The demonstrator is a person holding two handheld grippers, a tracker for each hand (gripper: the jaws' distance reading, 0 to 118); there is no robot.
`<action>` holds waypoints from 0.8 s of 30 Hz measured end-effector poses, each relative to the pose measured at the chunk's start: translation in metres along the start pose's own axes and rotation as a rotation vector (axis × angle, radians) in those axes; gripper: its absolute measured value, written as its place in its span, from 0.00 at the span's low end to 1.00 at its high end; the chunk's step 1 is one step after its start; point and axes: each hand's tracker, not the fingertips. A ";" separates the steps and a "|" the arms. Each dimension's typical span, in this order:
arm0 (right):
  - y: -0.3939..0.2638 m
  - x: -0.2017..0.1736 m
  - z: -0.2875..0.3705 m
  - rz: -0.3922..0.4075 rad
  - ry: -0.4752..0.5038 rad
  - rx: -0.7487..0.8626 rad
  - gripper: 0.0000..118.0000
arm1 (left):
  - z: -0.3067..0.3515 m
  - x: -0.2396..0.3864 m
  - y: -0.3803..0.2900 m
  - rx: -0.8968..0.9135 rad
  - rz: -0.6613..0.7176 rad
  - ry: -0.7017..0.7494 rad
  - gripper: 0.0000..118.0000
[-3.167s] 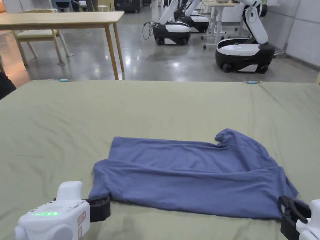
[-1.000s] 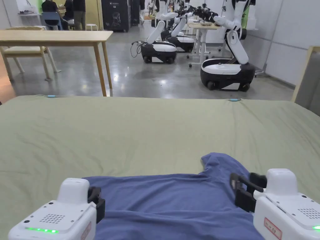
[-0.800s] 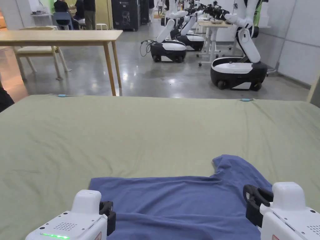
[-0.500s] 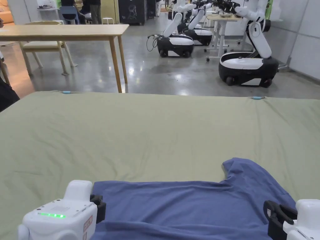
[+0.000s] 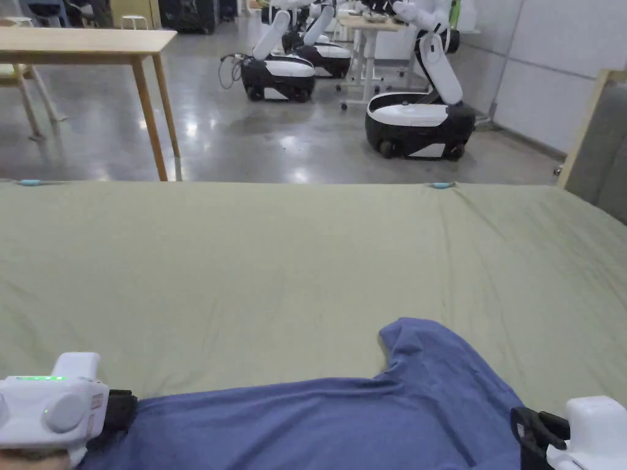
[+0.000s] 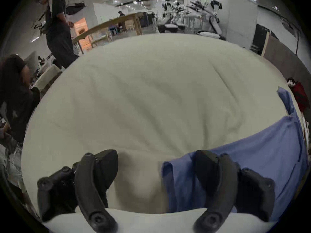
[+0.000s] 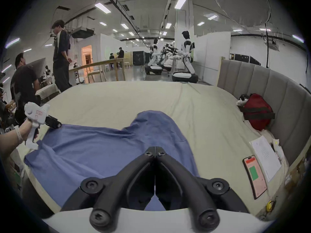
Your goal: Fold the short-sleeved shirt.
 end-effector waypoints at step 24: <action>0.034 0.054 -0.188 0.027 -0.036 -0.400 0.05 | 0.099 0.015 0.000 0.171 -0.084 -0.052 0.03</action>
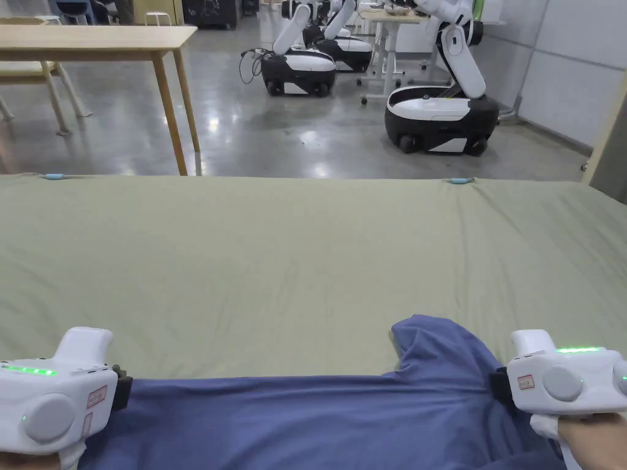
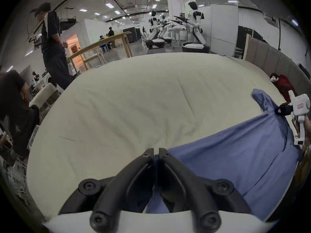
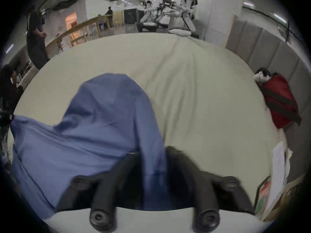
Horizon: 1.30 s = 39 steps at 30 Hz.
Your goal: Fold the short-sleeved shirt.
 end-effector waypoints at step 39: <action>-0.172 -0.065 0.285 -0.004 0.117 0.668 0.92 | 0.210 0.047 -0.129 0.477 0.065 -0.007 0.99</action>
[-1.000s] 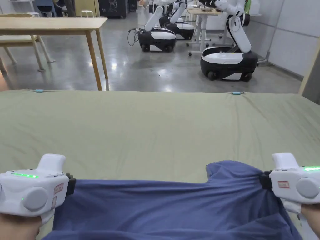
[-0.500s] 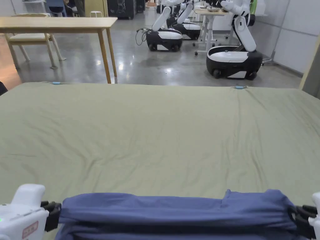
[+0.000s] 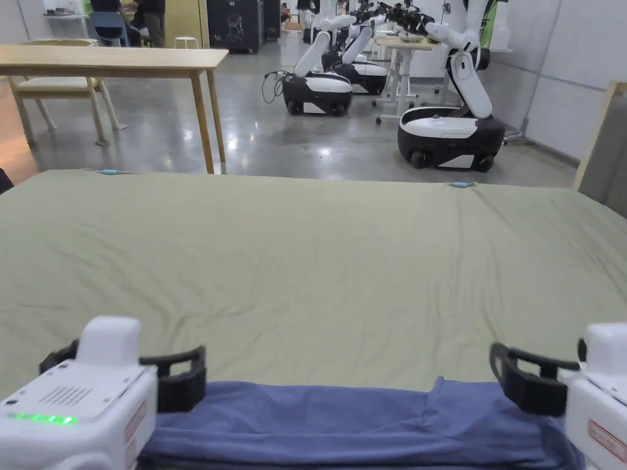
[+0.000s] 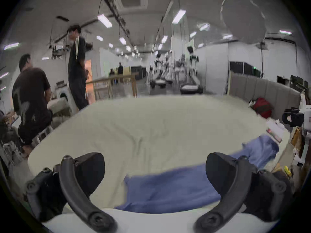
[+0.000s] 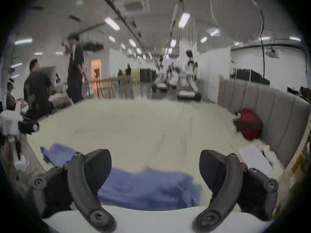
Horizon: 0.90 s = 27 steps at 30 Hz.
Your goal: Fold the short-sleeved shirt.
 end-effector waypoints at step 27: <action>-0.001 -0.085 -0.021 0.058 0.065 0.076 0.01 | -0.023 -0.166 -0.094 -0.301 0.693 -0.266 1.00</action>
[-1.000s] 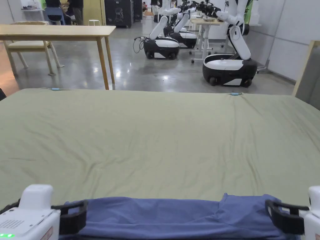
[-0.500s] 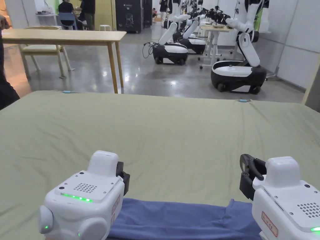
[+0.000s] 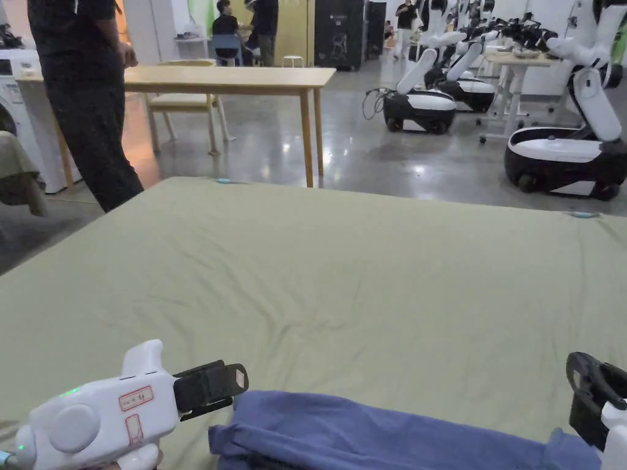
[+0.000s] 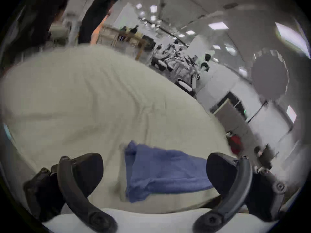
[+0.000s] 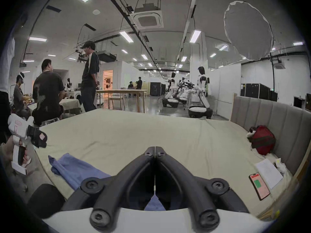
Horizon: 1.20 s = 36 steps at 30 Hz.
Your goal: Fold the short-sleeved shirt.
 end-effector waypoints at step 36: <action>0.006 -0.015 -0.016 0.038 0.030 -0.057 0.01 | -0.031 0.075 -0.004 0.177 -0.478 0.026 0.06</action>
